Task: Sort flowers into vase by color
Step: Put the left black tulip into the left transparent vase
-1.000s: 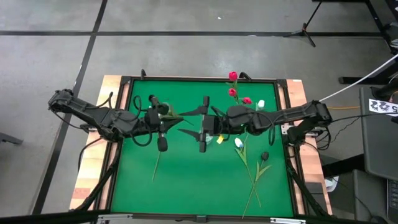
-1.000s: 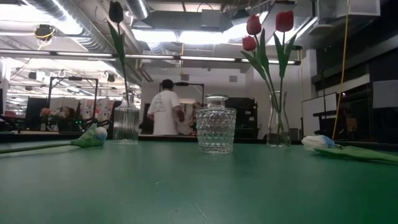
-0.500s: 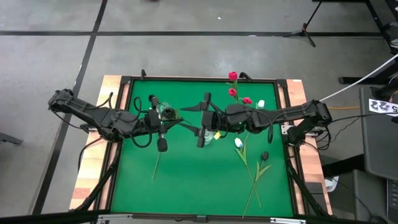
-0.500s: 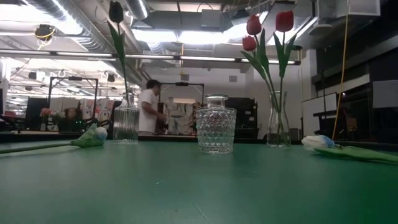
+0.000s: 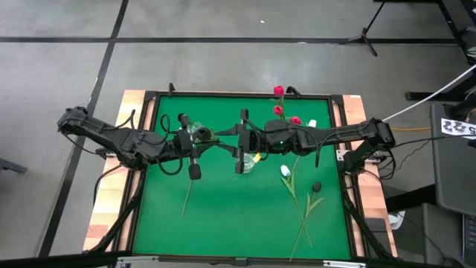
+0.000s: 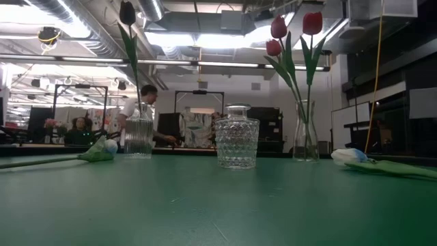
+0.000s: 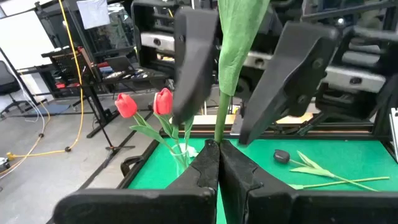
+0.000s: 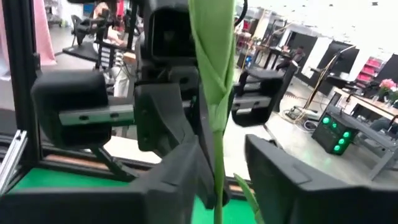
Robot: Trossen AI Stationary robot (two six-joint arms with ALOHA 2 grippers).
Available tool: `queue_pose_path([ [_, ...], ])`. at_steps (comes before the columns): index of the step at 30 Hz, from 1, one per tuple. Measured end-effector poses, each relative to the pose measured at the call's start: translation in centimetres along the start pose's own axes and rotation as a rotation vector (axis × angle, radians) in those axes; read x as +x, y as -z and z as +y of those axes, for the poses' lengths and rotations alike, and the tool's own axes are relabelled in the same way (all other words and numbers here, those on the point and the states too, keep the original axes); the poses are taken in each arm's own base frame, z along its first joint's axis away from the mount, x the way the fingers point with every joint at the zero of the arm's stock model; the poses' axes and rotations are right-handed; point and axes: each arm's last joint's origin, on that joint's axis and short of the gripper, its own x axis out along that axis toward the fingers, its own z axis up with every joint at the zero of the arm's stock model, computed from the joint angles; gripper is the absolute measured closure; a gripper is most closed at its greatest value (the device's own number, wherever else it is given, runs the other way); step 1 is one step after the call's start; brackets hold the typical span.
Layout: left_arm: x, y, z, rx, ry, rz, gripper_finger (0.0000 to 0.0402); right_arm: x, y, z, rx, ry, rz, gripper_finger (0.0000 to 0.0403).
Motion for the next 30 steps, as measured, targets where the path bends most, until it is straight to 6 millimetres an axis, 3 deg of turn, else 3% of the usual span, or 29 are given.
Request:
queue_pose_path([
  [6, 0.0, 0.1, 0.0, 0.005, 0.003, 0.005, 0.0401, 0.0, 0.1, 0.2, -0.006, -0.053, 0.000, 0.0387],
  [13, 0.0, 0.4, -0.1, 0.029, 0.005, 0.035, 0.0400, 0.0, 0.2, 0.2, -0.013, -0.037, 0.019, 0.0396],
  [18, -0.8, 0.8, -0.5, 0.071, 0.043, 0.073, 0.0362, 0.0, -0.4, 0.0, -0.003, 0.012, -0.044, 0.0398],
  [24, -3.7, 0.5, -0.2, 0.053, 0.137, 0.077, 0.0283, -0.2, -1.5, -0.4, -0.032, 0.069, -0.132, 0.0399],
  [30, -7.2, 0.1, 1.8, -0.203, 0.187, 0.090, 0.0226, -0.1, -1.3, 0.0, -0.016, 0.208, -0.095, 0.0401],
])
